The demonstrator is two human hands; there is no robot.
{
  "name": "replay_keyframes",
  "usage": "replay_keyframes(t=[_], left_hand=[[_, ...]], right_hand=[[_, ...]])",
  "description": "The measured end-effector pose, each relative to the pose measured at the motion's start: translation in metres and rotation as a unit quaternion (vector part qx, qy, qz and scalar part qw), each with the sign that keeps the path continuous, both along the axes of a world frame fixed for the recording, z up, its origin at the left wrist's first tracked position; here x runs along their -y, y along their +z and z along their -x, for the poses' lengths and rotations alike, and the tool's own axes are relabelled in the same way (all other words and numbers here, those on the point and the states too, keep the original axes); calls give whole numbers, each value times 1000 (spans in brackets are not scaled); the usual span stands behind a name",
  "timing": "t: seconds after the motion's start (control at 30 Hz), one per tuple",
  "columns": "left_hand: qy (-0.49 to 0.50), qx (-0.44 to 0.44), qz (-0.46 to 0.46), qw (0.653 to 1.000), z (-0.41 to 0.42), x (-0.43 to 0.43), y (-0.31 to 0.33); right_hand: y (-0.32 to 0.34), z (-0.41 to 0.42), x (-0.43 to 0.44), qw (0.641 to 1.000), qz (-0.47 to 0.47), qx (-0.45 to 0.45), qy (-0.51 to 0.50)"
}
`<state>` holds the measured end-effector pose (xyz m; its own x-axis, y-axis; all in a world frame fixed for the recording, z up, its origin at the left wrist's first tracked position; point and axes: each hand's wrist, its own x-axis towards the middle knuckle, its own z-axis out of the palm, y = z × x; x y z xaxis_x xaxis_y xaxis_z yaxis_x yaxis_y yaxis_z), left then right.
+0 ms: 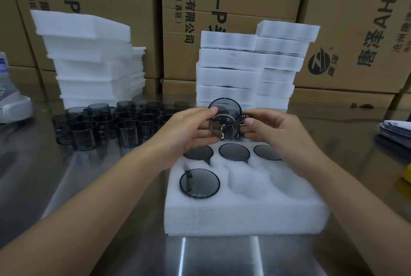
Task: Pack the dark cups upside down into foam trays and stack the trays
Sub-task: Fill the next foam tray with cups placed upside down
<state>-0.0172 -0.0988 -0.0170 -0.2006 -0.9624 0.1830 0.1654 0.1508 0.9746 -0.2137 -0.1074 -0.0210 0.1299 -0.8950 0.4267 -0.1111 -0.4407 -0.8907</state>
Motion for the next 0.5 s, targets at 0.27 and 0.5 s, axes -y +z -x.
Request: replay_keyframes(t=[0.27,0.5], left_hand=[[-45,65,17,997,1,1,-8],[-17,137,56,989,3,2,-11]], right_hand=[[2,-3,2,999,2,51,-8],[0,-1,2,1000,28,4,-1]])
